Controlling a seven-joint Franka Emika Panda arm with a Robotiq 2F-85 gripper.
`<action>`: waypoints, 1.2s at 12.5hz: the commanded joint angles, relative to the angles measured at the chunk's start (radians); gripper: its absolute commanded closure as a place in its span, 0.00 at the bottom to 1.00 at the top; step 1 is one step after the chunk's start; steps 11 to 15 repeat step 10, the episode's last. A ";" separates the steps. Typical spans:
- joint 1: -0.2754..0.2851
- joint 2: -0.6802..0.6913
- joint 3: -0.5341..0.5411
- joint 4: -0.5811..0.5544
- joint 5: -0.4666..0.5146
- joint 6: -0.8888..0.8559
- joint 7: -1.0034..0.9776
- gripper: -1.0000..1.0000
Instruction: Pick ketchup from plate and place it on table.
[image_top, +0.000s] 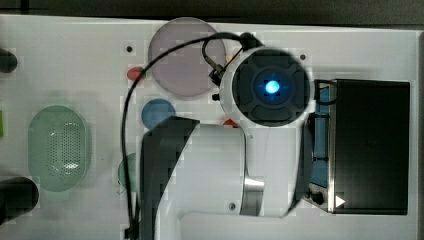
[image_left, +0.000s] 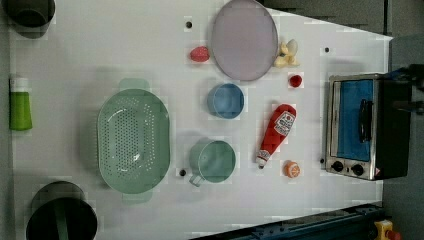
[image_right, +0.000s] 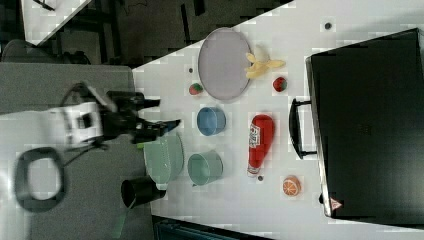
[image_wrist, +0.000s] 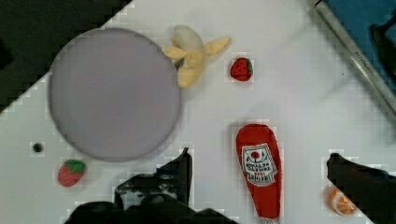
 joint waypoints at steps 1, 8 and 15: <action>-0.003 0.006 0.005 0.115 0.019 -0.193 0.064 0.00; -0.002 0.008 0.005 0.165 0.019 -0.299 0.064 0.00; -0.002 0.008 0.005 0.165 0.019 -0.299 0.064 0.00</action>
